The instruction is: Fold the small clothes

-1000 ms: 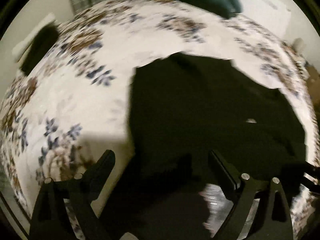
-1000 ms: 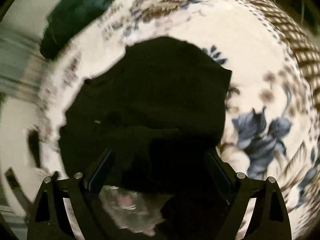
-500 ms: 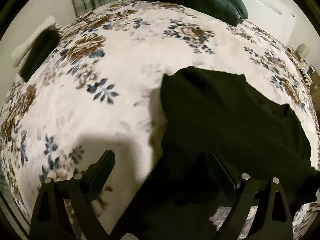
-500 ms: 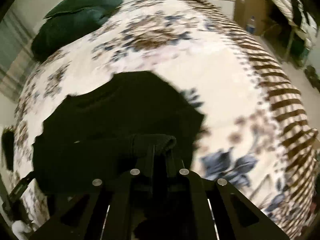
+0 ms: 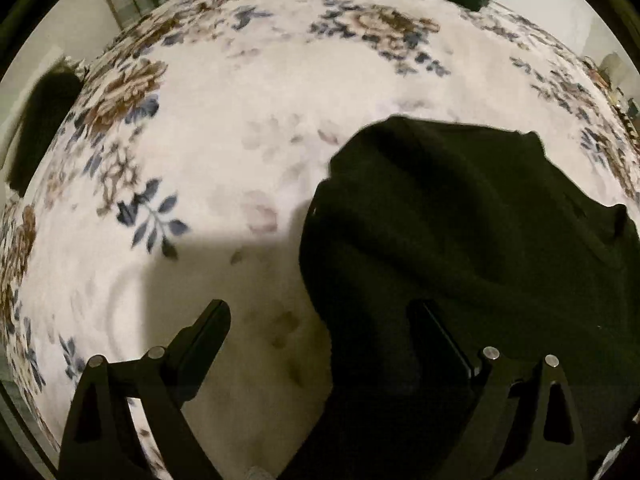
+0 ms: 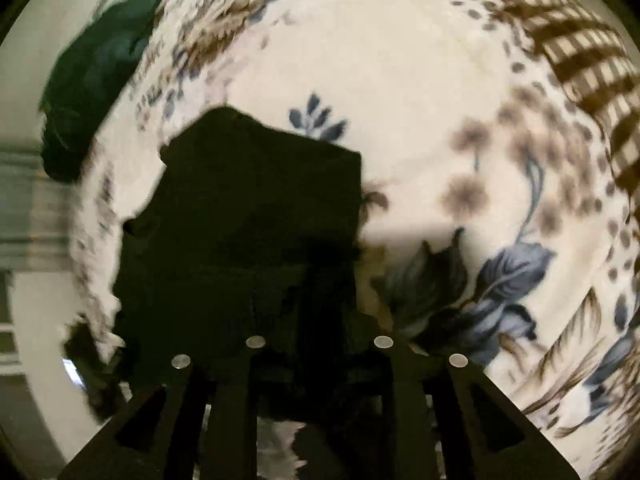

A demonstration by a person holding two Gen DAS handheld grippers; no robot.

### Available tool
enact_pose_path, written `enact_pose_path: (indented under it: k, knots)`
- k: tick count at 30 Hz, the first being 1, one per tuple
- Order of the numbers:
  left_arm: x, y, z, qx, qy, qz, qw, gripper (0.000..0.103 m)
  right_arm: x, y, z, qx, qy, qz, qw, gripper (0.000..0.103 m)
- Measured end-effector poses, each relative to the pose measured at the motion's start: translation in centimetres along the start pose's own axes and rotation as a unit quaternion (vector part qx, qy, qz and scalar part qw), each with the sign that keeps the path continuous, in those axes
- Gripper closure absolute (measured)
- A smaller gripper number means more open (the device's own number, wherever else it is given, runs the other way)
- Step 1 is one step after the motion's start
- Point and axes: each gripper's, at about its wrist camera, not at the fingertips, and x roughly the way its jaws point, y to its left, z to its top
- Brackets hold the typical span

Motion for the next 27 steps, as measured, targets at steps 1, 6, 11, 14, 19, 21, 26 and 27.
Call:
enact_pose_path:
  k: [1, 6, 11, 14, 19, 21, 26, 27]
  knots:
    - [-0.4, 0.1, -0.1, 0.001, -0.007, -0.003, 1.0, 0.008, -0.5, 0.2, -0.4, -0.007, -0.007, 0.007, 1.0, 0.08]
    - [1.4, 0.7, -1.2, 0.001, 0.022, -0.004, 0.9998, 0.008, 1.9, 0.9, -1.8, -0.049, 0.018, -0.043, 0.998, 0.08]
    - [-1.6, 3.1, -2.8, -0.037, 0.018, -0.069, 0.9968, 0.008, 1.7, 0.6, -2.3, -0.03, 0.015, -0.024, 0.999, 0.057]
    - [-5.7, 4.3, -5.9, -0.035, 0.007, -0.103, 0.9941, 0.008, -0.4, 0.8, -4.4, -0.044, 0.008, -0.003, 0.999, 0.024]
    - [-9.3, 6.2, -14.0, -0.012, 0.05, -0.109, 0.9928, 0.008, -3.0, -1.8, -11.3, -0.049, 0.047, -0.006, 0.998, 0.021]
    - [-9.0, 6.8, -17.6, 0.002, 0.084, -0.096, 0.9918, 0.008, -3.2, -3.7, -14.2, -0.044, 0.068, -0.021, 0.996, 0.021]
    - [-6.8, 8.5, -25.3, 0.011, 0.134, -0.085, 0.9873, 0.008, -2.7, -10.6, -22.4, -0.022, 0.131, -0.044, 0.99, 0.021]
    - [-6.2, 8.6, -26.3, 0.016, 0.137, -0.081, 0.9871, 0.008, -2.4, -11.9, -23.9, -0.019, 0.14, -0.042, 0.989, 0.021]
